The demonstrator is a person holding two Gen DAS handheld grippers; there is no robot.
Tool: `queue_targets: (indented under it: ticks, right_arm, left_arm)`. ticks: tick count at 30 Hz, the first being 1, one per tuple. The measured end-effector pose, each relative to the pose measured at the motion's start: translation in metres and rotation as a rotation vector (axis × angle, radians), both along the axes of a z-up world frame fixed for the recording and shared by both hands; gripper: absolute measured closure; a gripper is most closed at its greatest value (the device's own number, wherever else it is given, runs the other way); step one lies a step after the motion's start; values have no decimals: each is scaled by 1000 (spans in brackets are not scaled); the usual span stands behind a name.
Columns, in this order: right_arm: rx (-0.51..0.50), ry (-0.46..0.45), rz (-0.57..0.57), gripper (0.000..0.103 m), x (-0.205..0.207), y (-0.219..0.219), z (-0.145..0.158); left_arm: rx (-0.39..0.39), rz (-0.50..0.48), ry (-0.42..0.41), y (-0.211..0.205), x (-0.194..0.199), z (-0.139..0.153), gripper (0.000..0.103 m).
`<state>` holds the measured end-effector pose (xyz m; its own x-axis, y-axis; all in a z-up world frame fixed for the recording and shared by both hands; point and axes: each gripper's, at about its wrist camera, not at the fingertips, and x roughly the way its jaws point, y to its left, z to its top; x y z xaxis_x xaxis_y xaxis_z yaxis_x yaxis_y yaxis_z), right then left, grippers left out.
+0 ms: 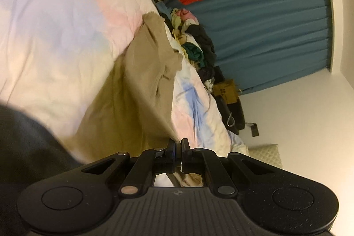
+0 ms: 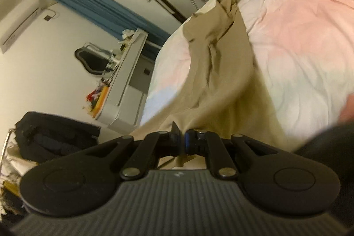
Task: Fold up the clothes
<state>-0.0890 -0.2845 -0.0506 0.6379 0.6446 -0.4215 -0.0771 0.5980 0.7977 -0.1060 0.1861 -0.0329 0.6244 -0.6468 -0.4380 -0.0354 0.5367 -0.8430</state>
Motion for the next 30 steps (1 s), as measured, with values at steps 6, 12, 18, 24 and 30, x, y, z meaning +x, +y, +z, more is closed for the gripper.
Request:
queue_targets:
  ticks: [6,12,18,24,30]
  right_arm:
    - [5,20,-142,95,107,6,2]
    - [-52,66,-244,95,219,18,-27]
    - [-158,25,-234,95,277,21,-69]
    - [-235,52,-198,95,314,24,-108]
    - [-310,59,-164,94,330,34,-123]
  left_arm:
    - [147,46,-45,-18,104,6,98]
    - [336,70,-112,-48,213,-1,98]
    - [484,47,-131,-72,286,-44,98]
    - [590,-5,-108,-84,331,-98,98]
    - [642,-34,-123,-94,340,-115,97]
